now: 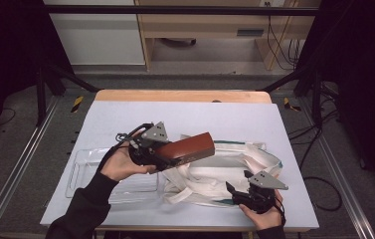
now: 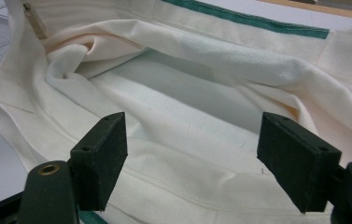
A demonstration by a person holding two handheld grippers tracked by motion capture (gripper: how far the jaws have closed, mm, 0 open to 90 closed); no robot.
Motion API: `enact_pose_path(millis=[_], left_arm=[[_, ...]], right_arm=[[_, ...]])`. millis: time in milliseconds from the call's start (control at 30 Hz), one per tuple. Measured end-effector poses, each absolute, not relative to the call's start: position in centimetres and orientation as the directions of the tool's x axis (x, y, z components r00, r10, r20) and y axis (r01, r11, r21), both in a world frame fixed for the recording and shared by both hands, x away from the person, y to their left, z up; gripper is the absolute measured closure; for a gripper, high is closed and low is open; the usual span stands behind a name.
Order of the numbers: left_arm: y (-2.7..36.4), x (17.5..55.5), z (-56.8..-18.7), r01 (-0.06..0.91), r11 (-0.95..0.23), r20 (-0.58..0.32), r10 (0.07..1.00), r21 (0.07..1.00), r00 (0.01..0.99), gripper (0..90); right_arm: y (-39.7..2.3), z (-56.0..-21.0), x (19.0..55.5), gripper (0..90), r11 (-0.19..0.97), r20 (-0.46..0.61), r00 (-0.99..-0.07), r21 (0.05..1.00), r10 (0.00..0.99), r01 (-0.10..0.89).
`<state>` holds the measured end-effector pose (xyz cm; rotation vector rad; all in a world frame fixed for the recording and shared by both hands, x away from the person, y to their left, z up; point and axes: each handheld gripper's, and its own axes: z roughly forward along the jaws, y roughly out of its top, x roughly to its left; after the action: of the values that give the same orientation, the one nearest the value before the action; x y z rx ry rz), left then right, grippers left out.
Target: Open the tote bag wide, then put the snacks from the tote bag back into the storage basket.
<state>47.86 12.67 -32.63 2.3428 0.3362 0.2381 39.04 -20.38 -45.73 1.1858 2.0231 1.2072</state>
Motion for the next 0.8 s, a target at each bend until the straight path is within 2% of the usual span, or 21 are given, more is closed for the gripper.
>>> enact_pose_path(millis=[800], left_arm=[[21.8, 47.2, -32.1, 0.221, -0.658, 0.076, 0.391, 0.720, 0.917, 42.2]], right_arm=[[-20.2, -45.2, 39.5, 20.8, 0.224, 0.015, -0.493, 0.879, 0.870, 0.422]])
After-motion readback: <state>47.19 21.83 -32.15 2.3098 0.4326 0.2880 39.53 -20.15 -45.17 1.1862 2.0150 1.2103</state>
